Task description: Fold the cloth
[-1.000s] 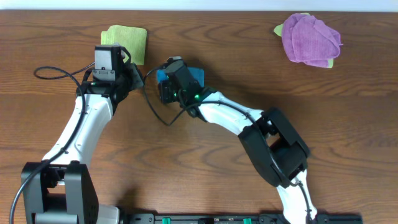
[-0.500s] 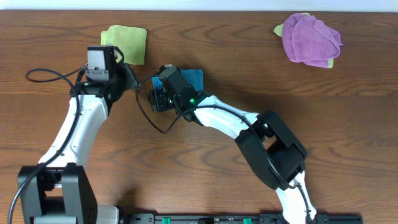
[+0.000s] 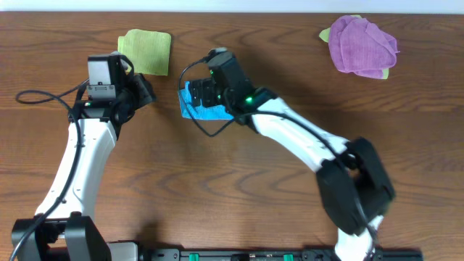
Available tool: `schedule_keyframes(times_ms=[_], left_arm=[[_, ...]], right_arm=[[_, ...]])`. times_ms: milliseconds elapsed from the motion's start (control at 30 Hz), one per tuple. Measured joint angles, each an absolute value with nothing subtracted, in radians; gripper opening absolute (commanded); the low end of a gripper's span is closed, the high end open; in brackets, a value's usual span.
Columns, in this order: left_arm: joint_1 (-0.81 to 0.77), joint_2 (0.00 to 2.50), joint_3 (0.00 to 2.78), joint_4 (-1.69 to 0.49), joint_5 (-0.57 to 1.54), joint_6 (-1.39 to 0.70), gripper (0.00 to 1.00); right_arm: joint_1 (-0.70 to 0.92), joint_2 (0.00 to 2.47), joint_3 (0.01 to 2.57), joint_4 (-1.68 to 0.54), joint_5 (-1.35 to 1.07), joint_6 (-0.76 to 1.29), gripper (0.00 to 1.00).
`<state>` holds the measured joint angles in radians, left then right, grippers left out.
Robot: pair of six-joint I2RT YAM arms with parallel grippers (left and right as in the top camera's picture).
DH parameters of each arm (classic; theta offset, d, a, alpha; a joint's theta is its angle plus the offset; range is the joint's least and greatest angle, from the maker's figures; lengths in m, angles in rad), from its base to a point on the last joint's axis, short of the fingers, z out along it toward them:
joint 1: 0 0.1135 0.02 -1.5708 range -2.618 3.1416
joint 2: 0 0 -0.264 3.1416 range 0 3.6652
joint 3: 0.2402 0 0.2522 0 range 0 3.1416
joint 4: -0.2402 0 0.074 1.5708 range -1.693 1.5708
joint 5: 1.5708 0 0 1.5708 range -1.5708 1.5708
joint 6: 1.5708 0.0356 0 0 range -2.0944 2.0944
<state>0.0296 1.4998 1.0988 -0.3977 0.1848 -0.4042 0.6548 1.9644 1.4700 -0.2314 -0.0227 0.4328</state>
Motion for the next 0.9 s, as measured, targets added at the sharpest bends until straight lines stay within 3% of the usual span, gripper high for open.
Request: schedule_keyframes(times_ms=[167, 400, 600, 900], left_arm=[[0.047, 1.492, 1.099, -0.435, 0.242, -0.422, 0.76], [0.062, 1.49, 1.099, -0.499, 0.346, -0.448, 0.75], [0.062, 1.49, 1.065, -0.471, 0.408, -0.501, 0.75], [0.043, 1.498, 0.855, -0.255, 0.498, -0.642, 0.84]], right_arm=[[0.615, 1.825, 1.474, -0.407, -0.021, 0.404, 0.99], [0.521, 1.572, 1.475, -0.741, -0.019, 0.299, 0.99], [0.439, 1.337, 1.327, -0.773, -0.02, 0.252, 0.99], [0.343, 0.879, 0.937, -0.778, -0.038, 0.253, 0.99]])
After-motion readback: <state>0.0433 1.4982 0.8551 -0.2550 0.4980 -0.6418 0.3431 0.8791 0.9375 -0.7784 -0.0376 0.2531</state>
